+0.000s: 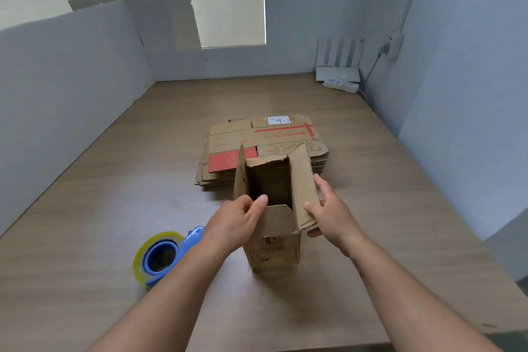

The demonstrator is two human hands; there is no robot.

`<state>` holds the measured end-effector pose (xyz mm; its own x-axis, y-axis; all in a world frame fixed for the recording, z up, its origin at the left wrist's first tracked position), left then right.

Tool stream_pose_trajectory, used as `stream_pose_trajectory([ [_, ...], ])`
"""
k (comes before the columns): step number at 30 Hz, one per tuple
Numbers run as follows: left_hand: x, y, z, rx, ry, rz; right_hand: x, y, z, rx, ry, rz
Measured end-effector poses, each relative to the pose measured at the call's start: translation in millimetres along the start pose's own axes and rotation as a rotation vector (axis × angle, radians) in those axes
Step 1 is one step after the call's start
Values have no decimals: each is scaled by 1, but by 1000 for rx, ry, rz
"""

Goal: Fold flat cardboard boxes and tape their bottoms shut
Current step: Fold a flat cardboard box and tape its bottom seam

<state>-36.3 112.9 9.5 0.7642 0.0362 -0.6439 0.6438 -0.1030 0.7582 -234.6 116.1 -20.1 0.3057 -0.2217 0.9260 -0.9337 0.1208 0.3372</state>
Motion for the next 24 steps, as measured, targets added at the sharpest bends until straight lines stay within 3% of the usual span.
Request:
stream_pose_trajectory([
  [3, -2, 5, -5, -61, -47, 40, 6, 17, 6, -47, -32, -34],
  [5, 1, 0, -10, 36, -87, 43, 17, 35, 16, -119, -19, -126],
  [8, 2, -16, -19, 265, -202, 117, 42, 49, 32, -170, 32, -539],
  [12, -5, -21, -26, 343, -320, 120, 59, 50, 51, -165, 54, -986],
  [19, -3, -19, -35, 306, -363, 75, 63, 70, 73, -316, 3, -771],
  [24, -5, -11, -23, 174, -232, -85, 63, 46, 67, -272, 58, -554],
])
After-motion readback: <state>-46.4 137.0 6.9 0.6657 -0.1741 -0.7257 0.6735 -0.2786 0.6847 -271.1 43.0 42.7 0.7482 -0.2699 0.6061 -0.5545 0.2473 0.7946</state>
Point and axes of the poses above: each hand's wrist, its own z-axis towards the middle knuckle, its own y-axis out of the back of the hand, x = y × z, the point moved 9 cm from there along z, towards the middle knuckle, and after that the axes turned 5 degrees about -x, right-handed, at the moved point
